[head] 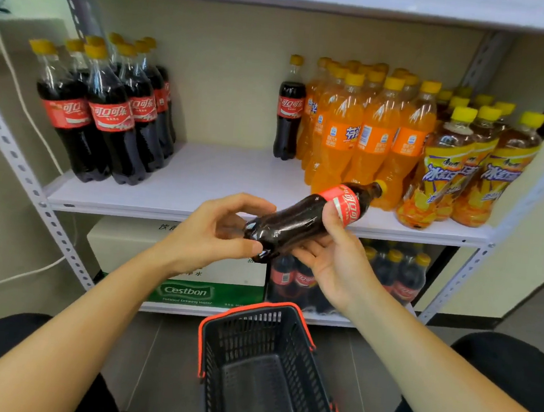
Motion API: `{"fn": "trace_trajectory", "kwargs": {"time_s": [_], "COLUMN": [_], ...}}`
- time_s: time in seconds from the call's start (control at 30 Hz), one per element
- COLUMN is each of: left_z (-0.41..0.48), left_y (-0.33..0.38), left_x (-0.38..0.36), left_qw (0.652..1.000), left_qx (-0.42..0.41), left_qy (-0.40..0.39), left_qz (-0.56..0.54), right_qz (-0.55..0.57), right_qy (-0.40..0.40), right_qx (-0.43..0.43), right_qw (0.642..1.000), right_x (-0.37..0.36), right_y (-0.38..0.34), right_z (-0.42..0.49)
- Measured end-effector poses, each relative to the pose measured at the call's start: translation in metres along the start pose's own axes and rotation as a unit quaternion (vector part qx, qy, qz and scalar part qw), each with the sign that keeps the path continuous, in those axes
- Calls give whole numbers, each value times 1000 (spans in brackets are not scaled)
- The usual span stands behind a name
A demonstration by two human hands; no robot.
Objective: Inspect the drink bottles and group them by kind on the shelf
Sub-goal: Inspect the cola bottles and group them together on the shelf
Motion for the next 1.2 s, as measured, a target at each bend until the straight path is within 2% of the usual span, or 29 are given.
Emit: {"fn": "trace_trajectory", "kwargs": {"time_s": [0.27,0.33,0.5,0.6,0.67,0.73,0.8,1.0,1.2], "left_z": [7,9,25,37,48,60,73,117,156], "left_y": [-26,-31,-41,-51,-61,-73,-86,-123,-160], "left_x": [-17,-12,21,45,64,86,108,162,205], "left_qw": [971,968,976,974,967,958,949,919,893], "left_qx": [59,72,86,90,93,98,102,100,115], "left_qy": [62,87,136,188,227,257,284,371,413], "left_qz": [221,225,143,88,67,77,88,86,139], "right_qz": [-202,-231,-312,-356,-427,-505,-545,-524,-533], "right_qy": [7,-14,-85,-14,34,48,61,102,156], "right_qx": [105,128,146,183,216,220,211,208,222], "right_qw": [974,964,935,916,877,834,809,820,801], "right_x": [-20,-31,-57,-52,-49,-52,-53,-44,-41], "right_y": [-10,-11,-22,-36,-39,-34,-27,-25,-23], "right_z": [3,7,38,75,105,138,173,266,319]}}
Point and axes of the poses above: each hand's wrist, its own z-axis towards the middle knuckle, its own x-axis out of the back of the hand, y = z × x, the point moved 6 cm from there along z, towards the middle knuckle, and after that the axes turned 1 degree about z, right-handed, at the moved point
